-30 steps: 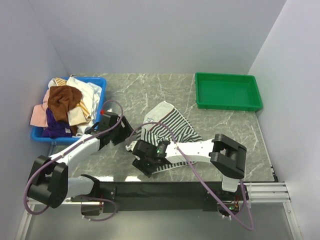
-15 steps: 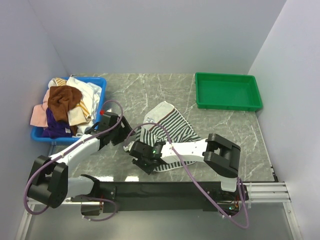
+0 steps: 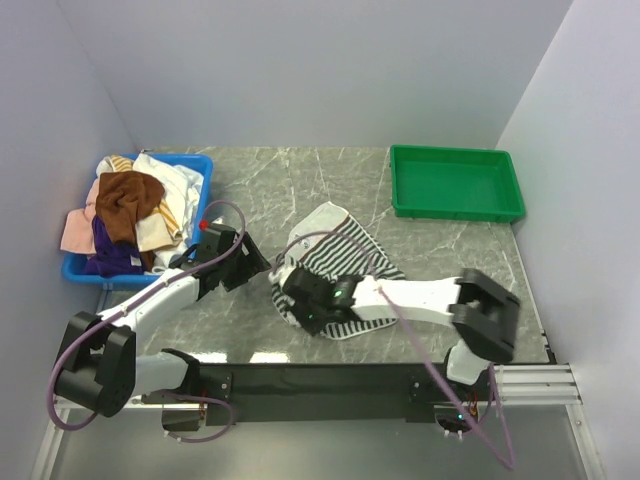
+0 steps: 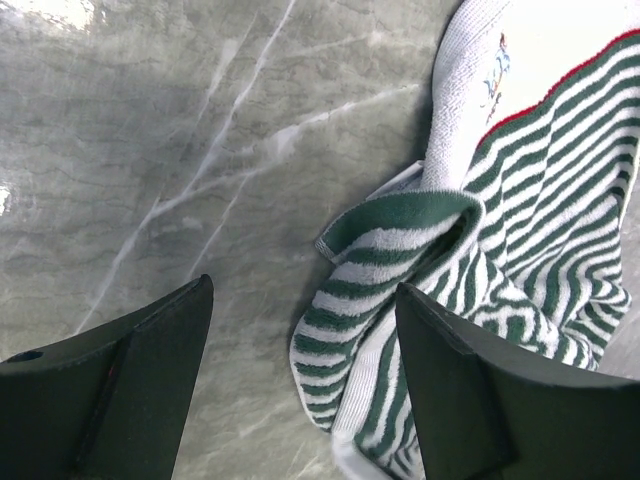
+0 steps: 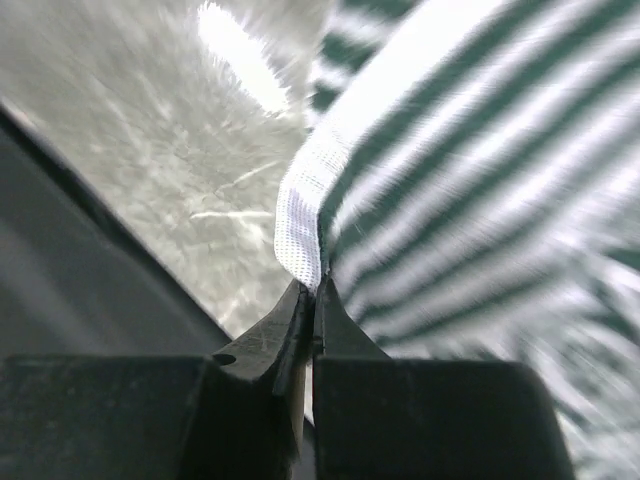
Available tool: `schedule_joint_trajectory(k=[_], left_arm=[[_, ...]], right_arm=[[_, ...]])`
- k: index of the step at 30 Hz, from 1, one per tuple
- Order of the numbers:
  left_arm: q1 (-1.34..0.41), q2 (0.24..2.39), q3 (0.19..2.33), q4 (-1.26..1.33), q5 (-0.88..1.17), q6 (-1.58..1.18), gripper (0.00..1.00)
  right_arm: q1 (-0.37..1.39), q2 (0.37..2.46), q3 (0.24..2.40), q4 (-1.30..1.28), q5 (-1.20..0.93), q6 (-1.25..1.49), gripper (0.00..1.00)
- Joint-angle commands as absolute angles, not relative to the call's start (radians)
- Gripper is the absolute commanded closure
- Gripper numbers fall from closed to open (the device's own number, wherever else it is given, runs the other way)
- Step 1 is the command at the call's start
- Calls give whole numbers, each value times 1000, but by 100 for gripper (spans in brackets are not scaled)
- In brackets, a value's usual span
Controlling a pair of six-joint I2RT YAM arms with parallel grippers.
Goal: Fold and stack the towels
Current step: Flatten out the crumpled towel
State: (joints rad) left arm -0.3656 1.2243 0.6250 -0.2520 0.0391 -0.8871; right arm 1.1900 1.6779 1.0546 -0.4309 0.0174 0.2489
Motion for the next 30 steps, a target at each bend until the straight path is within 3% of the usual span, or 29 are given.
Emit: schedule_joint_trajectory(k=[1, 16, 23, 30], left_arm=[[-362, 1197, 637, -232, 77, -914, 21], [-364, 1258, 657, -127, 241, -917, 23], [-368, 1316, 660, -75, 270, -930, 27], [-403, 1391, 693, -25, 324, -946, 29]], right_arm=[[1128, 1482, 1037, -368, 5, 242, 100], [683, 913, 927, -344, 135, 337, 100], [540, 834, 858, -340, 86, 350, 100], [508, 828, 750, -333, 61, 368, 100]])
